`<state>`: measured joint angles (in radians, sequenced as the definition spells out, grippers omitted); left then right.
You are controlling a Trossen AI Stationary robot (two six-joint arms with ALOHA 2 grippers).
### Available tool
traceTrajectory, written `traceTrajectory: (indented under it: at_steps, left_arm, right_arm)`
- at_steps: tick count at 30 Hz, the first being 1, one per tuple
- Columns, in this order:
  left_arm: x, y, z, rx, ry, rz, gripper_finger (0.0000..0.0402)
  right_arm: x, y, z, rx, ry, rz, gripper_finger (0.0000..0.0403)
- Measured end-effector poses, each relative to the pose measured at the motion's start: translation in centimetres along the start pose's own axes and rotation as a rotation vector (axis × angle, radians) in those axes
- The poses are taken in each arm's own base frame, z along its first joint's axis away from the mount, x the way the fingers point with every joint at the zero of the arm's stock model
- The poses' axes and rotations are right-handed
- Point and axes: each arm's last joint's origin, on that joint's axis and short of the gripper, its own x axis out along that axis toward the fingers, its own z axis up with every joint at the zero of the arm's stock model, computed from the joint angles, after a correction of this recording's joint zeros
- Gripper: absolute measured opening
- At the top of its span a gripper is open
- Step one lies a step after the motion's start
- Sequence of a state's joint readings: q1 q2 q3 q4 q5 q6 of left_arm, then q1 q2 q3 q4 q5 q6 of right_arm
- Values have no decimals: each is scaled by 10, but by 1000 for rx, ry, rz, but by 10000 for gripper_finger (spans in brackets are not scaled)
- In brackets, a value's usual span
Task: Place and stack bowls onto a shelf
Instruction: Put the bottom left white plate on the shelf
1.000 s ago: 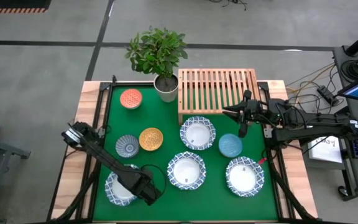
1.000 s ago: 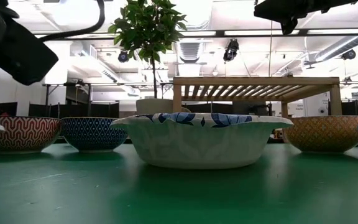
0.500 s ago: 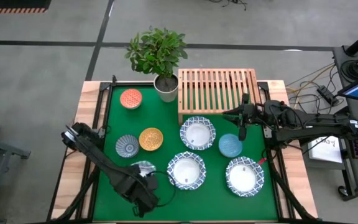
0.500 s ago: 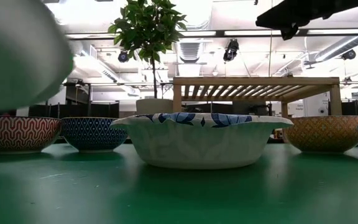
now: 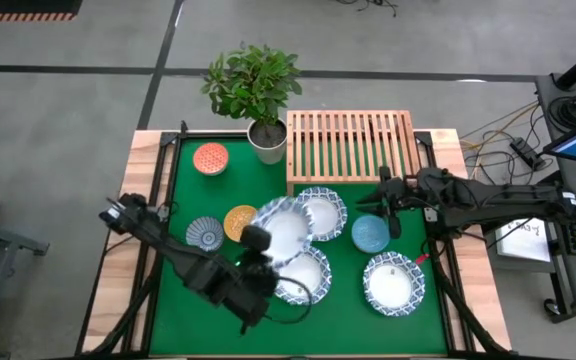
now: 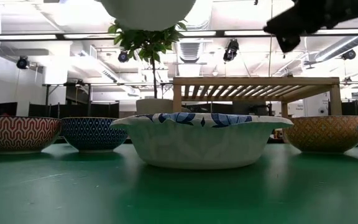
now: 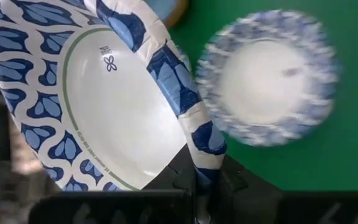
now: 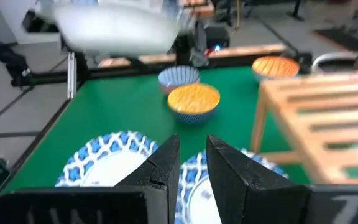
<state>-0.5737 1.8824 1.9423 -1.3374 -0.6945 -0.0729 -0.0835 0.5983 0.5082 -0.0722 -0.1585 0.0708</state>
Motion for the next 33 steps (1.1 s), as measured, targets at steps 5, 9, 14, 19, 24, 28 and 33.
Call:
traceTrajectory:
  at_steps: [5,9,14,19,24,28,33]
  left_arm:
    - [36,30,0,142,57,91,0]
    - [72,62,1,132,62,136,0]
    - [109,103,-10,112,106,184,0]
    - [139,137,-18,35,93,151,0]
    - [159,164,-28,-28,103,187,0]
    - [176,175,-34,-61,124,204,0]
    - [190,179,-36,-59,138,222,13]
  right_arm:
    - [5,-1,-18,25,25,6,68]
    - [6,-1,-23,15,6,7,68]
    - [6,-1,-22,-5,1,8,68]
    - [6,-1,-22,-6,-1,8,68]
    - [6,-1,-22,-13,-1,8,68]
    - [6,-1,-23,-10,1,6,68]
    - [6,-1,-24,-10,4,6,68]
